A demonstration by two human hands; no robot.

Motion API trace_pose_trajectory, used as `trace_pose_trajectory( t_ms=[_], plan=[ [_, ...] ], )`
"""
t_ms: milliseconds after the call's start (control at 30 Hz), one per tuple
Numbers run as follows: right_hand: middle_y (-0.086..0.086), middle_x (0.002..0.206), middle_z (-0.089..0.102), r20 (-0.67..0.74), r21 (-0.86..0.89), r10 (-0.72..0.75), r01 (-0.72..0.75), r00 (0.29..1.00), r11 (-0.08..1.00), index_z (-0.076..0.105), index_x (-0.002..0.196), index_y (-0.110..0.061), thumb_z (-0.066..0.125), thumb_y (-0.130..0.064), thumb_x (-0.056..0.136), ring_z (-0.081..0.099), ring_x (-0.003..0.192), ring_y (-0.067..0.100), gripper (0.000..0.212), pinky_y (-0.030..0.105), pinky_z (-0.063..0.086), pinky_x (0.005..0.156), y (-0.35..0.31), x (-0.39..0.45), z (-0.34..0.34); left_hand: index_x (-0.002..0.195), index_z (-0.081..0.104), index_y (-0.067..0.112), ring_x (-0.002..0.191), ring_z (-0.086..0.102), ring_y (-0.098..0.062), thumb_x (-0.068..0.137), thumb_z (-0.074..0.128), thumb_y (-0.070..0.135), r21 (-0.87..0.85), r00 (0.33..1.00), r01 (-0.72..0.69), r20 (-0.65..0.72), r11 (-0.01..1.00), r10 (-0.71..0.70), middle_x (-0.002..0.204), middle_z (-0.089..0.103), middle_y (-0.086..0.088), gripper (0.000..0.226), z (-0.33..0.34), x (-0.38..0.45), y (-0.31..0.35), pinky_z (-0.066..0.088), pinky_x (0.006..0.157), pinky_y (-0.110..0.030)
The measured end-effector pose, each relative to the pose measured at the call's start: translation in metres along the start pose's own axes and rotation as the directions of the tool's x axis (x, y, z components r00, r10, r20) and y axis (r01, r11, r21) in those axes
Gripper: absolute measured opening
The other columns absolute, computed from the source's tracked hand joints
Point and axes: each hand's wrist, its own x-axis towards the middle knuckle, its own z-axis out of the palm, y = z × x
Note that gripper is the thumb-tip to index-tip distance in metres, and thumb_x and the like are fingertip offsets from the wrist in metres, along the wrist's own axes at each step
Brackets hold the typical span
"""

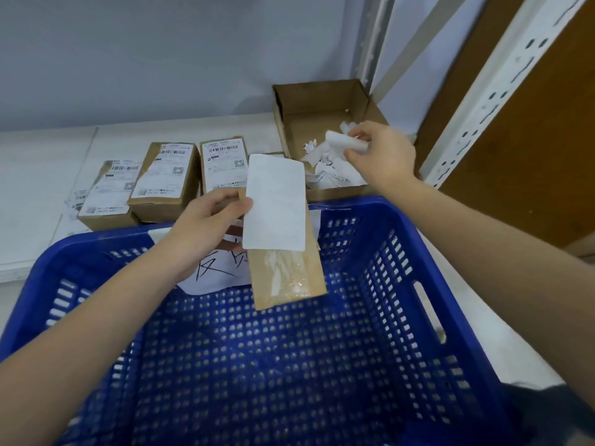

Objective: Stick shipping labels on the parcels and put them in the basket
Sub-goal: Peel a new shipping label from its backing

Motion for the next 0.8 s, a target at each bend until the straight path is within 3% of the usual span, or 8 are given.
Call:
trace_pose_trajectory(
  t_ms=[133, 267, 367, 433, 533, 600, 667, 800],
  plan=[
    [-0.002, 0.115, 0.064, 0.04, 0.017, -0.035, 0.035, 0.999, 0.999, 0.062, 0.119, -0.026, 0.061, -0.028, 0.088, 0.055, 0.109, 0.019, 0.032, 0.03, 0.042, 0.083, -0.001, 0.02, 0.031, 0.117, 0.062, 0.021, 0.087, 0.069, -0.012, 0.097, 0.054, 0.025, -0.009, 1.0, 0.013, 0.0, 1.0, -0.013, 0.104, 0.07, 0.003, 0.022, 0.002, 0.017, -0.004, 0.056, 0.061, -0.025],
    [0.0, 0.132, 0.057, 0.257, 0.101, -0.066, 0.041, 0.964, 0.994, 0.054, 0.132, -0.022, 0.062, -0.037, 0.09, 0.052, 0.12, 0.018, 0.046, 0.03, 0.041, 0.096, 0.009, 0.024, 0.06, 0.108, 0.063, 0.024, 0.081, 0.069, -0.011, 0.097, 0.053, 0.024, -0.038, 1.0, 0.018, 0.006, 0.999, -0.018, 0.1, 0.071, 0.004, 0.015, 0.006, 0.023, -0.01, 0.055, 0.057, -0.022],
    [0.003, 0.142, 0.05, 0.442, -0.013, -0.072, 0.086, 0.894, 0.996, 0.054, 0.134, -0.019, 0.051, -0.046, 0.094, 0.046, 0.128, 0.024, 0.048, 0.038, 0.036, 0.105, 0.021, 0.02, 0.071, 0.103, 0.064, 0.025, 0.07, 0.07, -0.01, 0.097, 0.053, 0.023, -0.055, 0.999, 0.028, 0.016, 0.998, -0.027, 0.09, 0.072, 0.005, 0.013, 0.008, 0.022, -0.015, 0.056, 0.056, -0.022],
    [0.004, 0.148, 0.041, 0.493, -0.089, -0.094, 0.158, 0.865, 0.983, 0.05, 0.137, -0.02, 0.039, -0.043, 0.1, 0.037, 0.134, 0.027, 0.046, 0.042, 0.031, 0.108, 0.028, 0.016, 0.073, 0.106, 0.064, 0.023, 0.072, 0.069, -0.011, 0.097, 0.053, 0.023, -0.065, 0.999, 0.044, 0.014, 0.997, -0.043, 0.092, 0.071, 0.003, 0.014, 0.008, 0.021, -0.019, 0.054, 0.055, -0.021],
    [0.003, 0.154, 0.031, 0.391, 0.019, -0.153, 0.158, 0.908, 0.987, 0.041, 0.144, -0.019, 0.03, -0.034, 0.103, 0.028, 0.14, 0.025, 0.044, 0.044, 0.023, 0.113, 0.038, 0.01, 0.069, 0.107, 0.065, 0.022, 0.071, 0.068, -0.011, 0.097, 0.054, 0.022, -0.088, 0.999, 0.054, 0.006, 0.995, -0.054, 0.091, 0.071, 0.003, 0.015, 0.006, 0.019, -0.022, 0.053, 0.054, -0.02],
    [0.004, 0.152, 0.035, 0.233, 0.132, -0.205, 0.178, 0.951, 0.975, 0.043, 0.142, -0.017, 0.032, -0.028, 0.104, 0.029, 0.14, 0.022, 0.042, 0.04, 0.023, 0.113, 0.04, 0.007, 0.064, 0.105, 0.065, 0.023, 0.069, 0.068, -0.009, 0.097, 0.053, 0.022, -0.108, 0.999, 0.052, 0.009, 0.993, -0.051, 0.086, 0.072, 0.006, 0.015, 0.005, 0.016, -0.022, 0.052, 0.053, -0.02],
    [0.004, 0.148, 0.042, 0.16, 0.12, -0.282, 0.265, 0.946, 0.957, 0.049, 0.138, -0.014, 0.033, -0.026, 0.103, 0.033, 0.137, 0.021, 0.04, 0.037, 0.024, 0.11, 0.039, 0.003, 0.058, 0.103, 0.065, 0.024, 0.068, 0.068, -0.007, 0.097, 0.052, 0.021, -0.116, 0.999, 0.046, 0.011, 0.992, -0.045, 0.082, 0.072, 0.01, 0.015, 0.005, 0.014, -0.021, 0.052, 0.052, -0.019],
    [0.004, 0.14, 0.052, 0.344, -0.059, -0.446, 0.493, 0.826, 0.868, 0.057, 0.131, -0.013, 0.022, -0.035, 0.097, 0.042, 0.13, 0.022, 0.053, 0.037, 0.029, 0.105, 0.037, -0.005, 0.058, 0.102, 0.065, 0.024, 0.066, 0.068, -0.008, 0.097, 0.052, 0.021, -0.118, 0.999, 0.054, 0.013, 0.992, -0.053, 0.083, 0.072, 0.007, 0.014, 0.003, 0.01, -0.019, 0.052, 0.051, -0.018]
  ],
)
